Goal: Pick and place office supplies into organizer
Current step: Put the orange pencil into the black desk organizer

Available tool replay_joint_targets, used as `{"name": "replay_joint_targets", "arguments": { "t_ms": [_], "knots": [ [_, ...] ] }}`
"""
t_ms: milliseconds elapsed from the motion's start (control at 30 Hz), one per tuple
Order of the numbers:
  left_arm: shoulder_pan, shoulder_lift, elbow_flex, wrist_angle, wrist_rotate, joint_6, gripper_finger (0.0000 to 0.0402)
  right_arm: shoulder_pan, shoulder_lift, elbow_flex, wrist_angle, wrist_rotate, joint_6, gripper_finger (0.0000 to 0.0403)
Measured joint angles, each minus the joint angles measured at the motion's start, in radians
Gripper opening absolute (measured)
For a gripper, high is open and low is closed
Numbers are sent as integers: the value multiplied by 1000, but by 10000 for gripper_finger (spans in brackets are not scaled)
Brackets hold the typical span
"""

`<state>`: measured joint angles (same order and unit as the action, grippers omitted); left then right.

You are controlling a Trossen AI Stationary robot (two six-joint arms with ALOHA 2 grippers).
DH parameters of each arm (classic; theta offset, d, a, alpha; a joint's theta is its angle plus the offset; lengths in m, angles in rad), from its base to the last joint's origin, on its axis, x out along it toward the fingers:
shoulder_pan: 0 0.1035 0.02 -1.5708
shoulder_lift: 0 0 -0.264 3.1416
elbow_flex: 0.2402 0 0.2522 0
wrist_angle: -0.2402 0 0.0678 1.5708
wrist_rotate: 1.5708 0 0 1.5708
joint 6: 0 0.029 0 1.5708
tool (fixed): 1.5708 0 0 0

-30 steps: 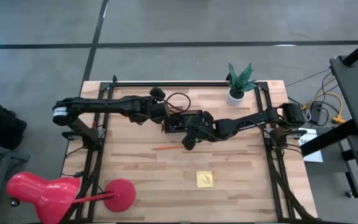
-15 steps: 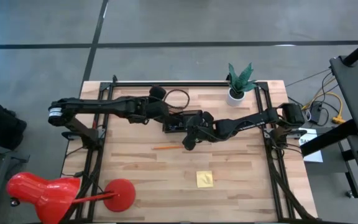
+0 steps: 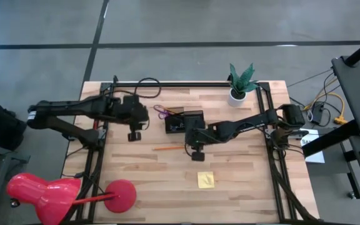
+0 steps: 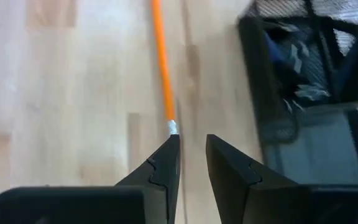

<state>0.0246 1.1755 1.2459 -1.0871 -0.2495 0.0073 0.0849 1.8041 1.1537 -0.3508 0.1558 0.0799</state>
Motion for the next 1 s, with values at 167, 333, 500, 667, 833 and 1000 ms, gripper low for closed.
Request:
{"name": "replay_joint_targets", "arguments": {
  "t_ms": [167, 333, 500, 667, 833, 1000],
  "knots": [
    [-16, -72, -137, 60, 15, -88, 114, -2, 61, 18, 30, -75, 21, 69],
    [-20, -118, -236, 91, 14, -166, 114, 0, 144, 68, 17, -101, 70, 96],
    [-20, -142, -268, 104, 14, -195, 114, 0, 184, 111, -52, -58, 104, 135],
    [-20, -148, -278, 122, 14, -208, 114, -1, 185, 125, -91, -25, 100, 159],
    [-20, -148, -301, 169, 14, -207, 114, -3, 183, 129, -81, -33, 87, 166],
    [-20, -149, -310, 194, 14, -207, 114, -25, 214, 129, -75, -113, 70, 155]
  ]
}}
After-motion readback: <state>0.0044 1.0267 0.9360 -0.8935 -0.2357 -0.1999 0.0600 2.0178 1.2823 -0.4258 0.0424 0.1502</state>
